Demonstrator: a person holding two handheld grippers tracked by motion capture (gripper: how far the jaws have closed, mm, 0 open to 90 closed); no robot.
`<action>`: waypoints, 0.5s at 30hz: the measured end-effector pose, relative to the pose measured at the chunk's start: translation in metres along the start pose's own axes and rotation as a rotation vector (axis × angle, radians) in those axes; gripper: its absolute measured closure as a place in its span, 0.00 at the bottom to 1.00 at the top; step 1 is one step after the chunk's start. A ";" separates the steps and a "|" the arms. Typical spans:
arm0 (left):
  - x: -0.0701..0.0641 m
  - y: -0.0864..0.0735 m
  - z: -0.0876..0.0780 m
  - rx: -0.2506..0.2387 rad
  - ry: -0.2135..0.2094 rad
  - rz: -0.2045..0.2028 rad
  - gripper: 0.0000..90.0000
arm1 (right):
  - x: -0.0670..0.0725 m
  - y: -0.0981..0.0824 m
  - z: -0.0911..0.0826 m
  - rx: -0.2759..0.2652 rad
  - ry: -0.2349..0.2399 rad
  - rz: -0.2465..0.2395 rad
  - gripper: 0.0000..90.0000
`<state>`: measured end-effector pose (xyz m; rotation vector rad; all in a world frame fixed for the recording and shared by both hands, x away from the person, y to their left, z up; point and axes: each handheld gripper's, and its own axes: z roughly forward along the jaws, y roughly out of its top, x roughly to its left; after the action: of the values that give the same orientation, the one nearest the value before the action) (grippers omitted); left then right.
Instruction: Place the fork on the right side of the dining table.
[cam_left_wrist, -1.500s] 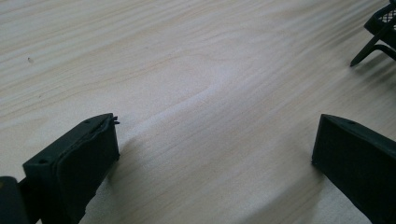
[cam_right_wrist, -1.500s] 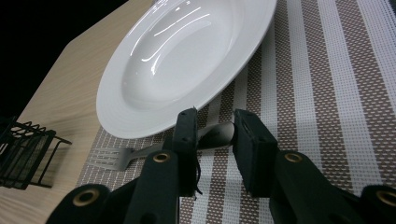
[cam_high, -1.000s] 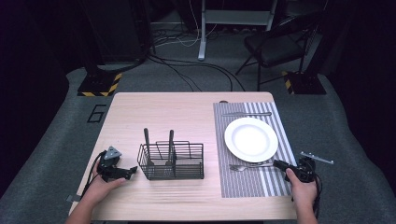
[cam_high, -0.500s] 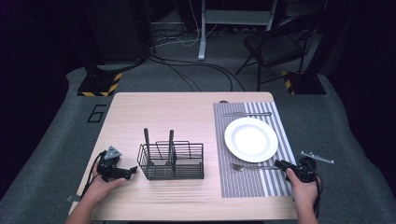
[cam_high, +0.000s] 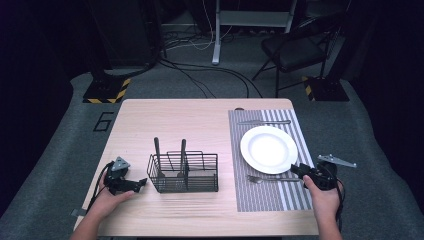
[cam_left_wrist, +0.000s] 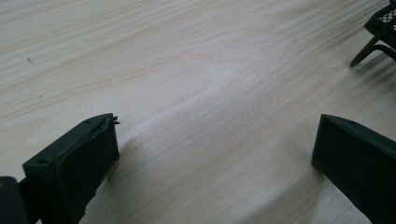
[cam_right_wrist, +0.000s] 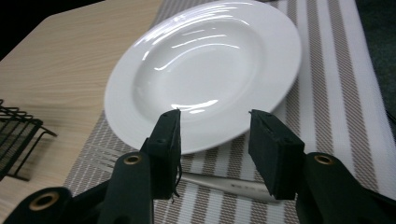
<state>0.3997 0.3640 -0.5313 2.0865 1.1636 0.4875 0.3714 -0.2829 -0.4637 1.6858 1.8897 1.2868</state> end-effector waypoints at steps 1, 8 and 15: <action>0.000 0.000 0.000 0.000 0.000 0.000 0.00 | 0.004 0.002 0.001 0.001 0.008 -0.015 0.56; 0.000 0.000 0.000 0.000 0.000 0.000 0.00 | 0.034 0.012 0.007 0.025 0.067 -0.087 0.51; 0.000 0.000 0.000 0.000 0.000 0.001 0.00 | 0.062 0.018 0.013 0.017 0.106 -0.162 0.47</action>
<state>0.3997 0.3641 -0.5313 2.0871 1.1631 0.4872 0.3759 -0.2227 -0.4369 1.4641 2.0554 1.3230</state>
